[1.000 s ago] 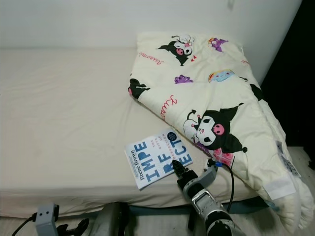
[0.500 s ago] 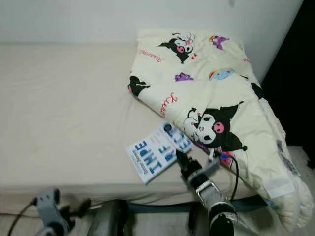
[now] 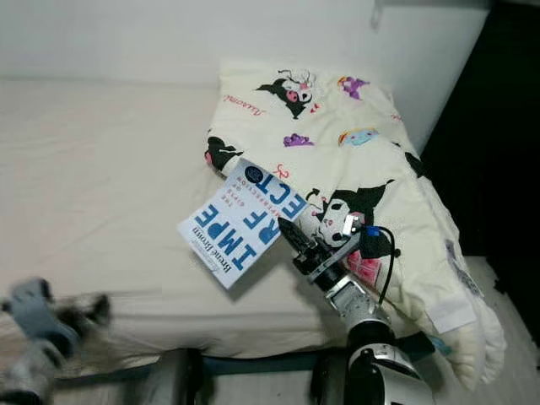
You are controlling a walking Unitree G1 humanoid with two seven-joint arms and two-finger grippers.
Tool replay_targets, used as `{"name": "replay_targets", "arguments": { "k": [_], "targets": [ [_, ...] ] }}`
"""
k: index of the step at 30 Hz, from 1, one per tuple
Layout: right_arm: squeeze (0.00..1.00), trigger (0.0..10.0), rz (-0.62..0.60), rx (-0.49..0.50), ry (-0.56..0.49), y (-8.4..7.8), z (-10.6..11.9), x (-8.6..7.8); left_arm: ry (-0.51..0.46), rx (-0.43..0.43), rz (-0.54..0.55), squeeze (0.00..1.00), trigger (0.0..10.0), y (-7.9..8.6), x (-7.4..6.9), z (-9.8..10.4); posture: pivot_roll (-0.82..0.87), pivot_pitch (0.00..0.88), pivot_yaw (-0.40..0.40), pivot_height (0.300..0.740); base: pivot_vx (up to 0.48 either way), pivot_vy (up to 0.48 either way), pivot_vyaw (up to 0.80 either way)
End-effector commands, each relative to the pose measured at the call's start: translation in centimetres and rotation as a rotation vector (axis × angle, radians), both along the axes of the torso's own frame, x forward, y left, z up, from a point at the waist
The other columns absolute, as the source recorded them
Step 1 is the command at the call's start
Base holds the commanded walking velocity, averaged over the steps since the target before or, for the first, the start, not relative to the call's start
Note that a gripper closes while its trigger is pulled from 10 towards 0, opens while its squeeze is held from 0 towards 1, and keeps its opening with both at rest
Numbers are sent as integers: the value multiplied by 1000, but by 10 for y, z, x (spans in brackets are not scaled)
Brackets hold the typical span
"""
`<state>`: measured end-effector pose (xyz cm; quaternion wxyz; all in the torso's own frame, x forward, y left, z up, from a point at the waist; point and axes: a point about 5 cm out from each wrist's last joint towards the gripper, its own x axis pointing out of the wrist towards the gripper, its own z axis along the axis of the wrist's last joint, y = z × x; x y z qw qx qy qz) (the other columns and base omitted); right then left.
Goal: Clean up the room
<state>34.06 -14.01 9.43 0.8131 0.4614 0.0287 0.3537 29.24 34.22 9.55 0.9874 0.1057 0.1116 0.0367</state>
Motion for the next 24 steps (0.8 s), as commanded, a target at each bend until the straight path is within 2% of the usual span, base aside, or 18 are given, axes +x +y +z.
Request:
{"name": "replay_targets", "arguments": {
  "k": [1,2,3,4,6,7,9,10,11,12,13,14,15,17,18,20,21,24],
  "targets": [
    [0,0,-14,-20,-32,-4,9,5,372,240,-407,0,10000,-33,-15,-41,98,8,-104,535,0,0,0],
    [0,0,-14,-20,-32,-4,9,5,372,240,-407,0,10000,-33,-15,-41,98,8,-104,535,0,0,0],
    [0,0,-14,-25,-33,-4,10,6,606,338,-605,0,10000,-33,-37,-58,96,3,-105,535,0,0,0],
    [0,0,-11,-27,-36,-3,11,6,678,332,-682,0,10000,-34,-46,-61,96,3,-105,535,0,0,0],
    [0,0,-8,-32,-39,-3,12,6,700,303,-739,0,10000,-37,-50,-59,95,0,-105,535,0,0,0],
    [0,0,-6,-34,-45,-2,13,7,662,246,-778,0,10000,-45,-47,-53,95,0,-105,535,0,0,0],
    [0,0,2,-21,-68,-1,19,8,437,103,-835,0,10000,-72,-27,-28,96,0,-106,535,0,0,0],
    [0,0,9,-7,-86,0,23,9,293,-12,-864,0,10000,-88,-17,-12,96,0,-105,535,0,0,0],
    [0,0,9,-7,-86,0,23,9,293,-12,-864,0,10000,-88,-17,-12,96,0,-105,535,0,0,0],
    [0,0,24,10,-112,2,28,10,152,-145,-896,0,10000,-103,-10,7,93,0,-103,535,0,0,0],
    [0,0,34,21,-128,3,32,10,71,-232,-922,0,10000,-111,-7,18,86,0,-100,535,0,0,0],
    [0,0,48,34,-153,4,37,11,-43,-367,-945,0,10000,-121,-3,35,84,0,-98,535,0,0,0],
    [0,0,48,34,-153,4,37,11,-43,-367,-945,0,10000,-121,-3,35,84,0,-98,535,0,0,0],
    [0,0,67,56,-198,3,46,11,-214,-613,-986,0,10000,-134,-2,61,78,0,-96,535,0,0,0],
    [0,0,67,56,-198,3,46,11,-214,-613,-986,0,10000,-134,-2,61,78,0,-96,535,0,0,0],
    [0,0,85,74,-252,1,57,9,-311,-807,-1011,0,10000,-145,-3,70,72,0,-94,535,0,0,0],
    [0,0,85,74,-252,1,57,9,-311,-807,-1011,0,10000,-145,-3,70,72,0,-94,535,0,0,0],
    [0,0,93,76,-291,-2,65,8,-332,-899,-965,0,10000,-149,-2,64,66,0,-93,535,0,0,0]
  ]
}}
